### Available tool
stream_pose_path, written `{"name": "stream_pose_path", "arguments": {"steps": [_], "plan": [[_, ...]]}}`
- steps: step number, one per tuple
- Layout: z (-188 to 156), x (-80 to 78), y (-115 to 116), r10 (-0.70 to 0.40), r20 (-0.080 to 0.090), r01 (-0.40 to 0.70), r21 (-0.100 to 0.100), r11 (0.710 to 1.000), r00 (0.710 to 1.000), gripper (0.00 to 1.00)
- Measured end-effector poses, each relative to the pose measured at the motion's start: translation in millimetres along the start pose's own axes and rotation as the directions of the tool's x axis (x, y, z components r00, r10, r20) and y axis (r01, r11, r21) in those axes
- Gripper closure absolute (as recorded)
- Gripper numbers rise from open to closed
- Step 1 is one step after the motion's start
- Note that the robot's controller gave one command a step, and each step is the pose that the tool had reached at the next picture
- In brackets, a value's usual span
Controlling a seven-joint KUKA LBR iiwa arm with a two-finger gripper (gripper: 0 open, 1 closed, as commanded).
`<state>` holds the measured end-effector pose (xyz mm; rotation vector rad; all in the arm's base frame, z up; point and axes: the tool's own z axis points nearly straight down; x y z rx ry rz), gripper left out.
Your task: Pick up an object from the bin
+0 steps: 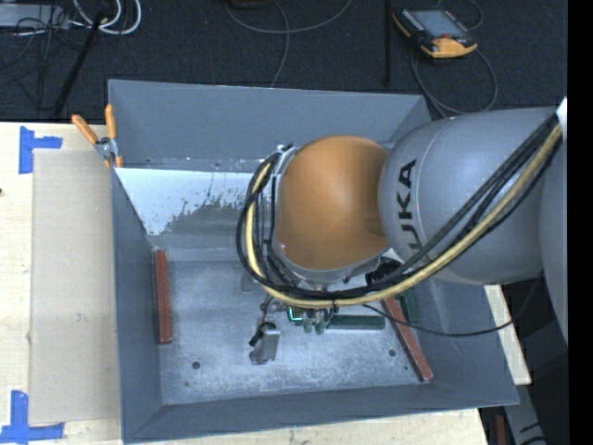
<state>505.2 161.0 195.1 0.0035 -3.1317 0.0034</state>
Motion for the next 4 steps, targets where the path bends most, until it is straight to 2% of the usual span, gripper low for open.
{"name": "stream_pose_path", "arguments": {"steps": [1,2,3,4], "plan": [[107,-42.6,-77,-0.056,0.002,0.056,-0.001,0.998,0.998,0.0],[110,-12.4,-90,-0.407,0.005,0.407,0.001,0.913,0.913,0.0],[76,-26.2,-162,-0.573,0.011,0.573,0.007,0.819,0.819,0.0],[128,-58.8,-185,-0.593,0.009,0.593,0.003,0.805,0.805,0.0]]}}
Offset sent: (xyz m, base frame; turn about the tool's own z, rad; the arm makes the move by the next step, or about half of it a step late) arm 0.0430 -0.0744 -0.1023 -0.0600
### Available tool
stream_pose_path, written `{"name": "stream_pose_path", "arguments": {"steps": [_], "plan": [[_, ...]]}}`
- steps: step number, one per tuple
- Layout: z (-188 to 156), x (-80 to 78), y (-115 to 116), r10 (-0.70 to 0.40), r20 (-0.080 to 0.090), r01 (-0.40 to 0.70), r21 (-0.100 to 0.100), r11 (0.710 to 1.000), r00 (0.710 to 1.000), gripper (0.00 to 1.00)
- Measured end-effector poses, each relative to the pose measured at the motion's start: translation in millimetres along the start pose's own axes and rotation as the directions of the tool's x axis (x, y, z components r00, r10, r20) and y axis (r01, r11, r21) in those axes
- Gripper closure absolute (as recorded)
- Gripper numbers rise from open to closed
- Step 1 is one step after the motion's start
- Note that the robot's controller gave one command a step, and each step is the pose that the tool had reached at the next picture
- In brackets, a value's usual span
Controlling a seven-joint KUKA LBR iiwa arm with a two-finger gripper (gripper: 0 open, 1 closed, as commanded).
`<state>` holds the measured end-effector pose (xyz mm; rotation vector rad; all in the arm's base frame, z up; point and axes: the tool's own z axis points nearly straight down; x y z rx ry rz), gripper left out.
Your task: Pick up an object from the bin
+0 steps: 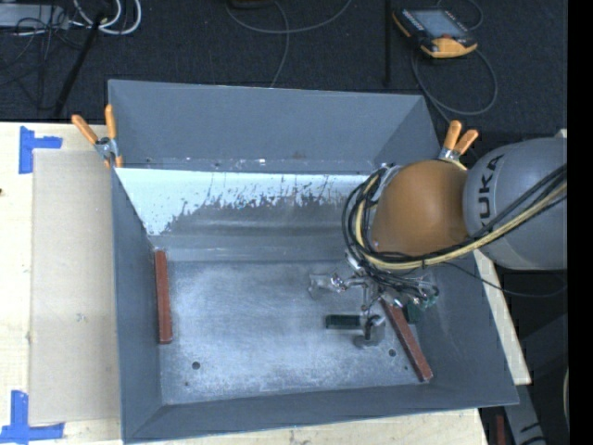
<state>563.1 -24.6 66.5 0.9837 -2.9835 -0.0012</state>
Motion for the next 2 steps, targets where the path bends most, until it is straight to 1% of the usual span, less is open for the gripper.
{"name": "stream_pose_path", "arguments": {"steps": [1,2], "plan": [[-3,-0.4,1,0.004,0.001,-0.004,-0.001,1.0,1.0,1.0],[-190,1.0,-3,0.061,0.009,-0.061,0.007,0.998,0.998,1.0]]}}
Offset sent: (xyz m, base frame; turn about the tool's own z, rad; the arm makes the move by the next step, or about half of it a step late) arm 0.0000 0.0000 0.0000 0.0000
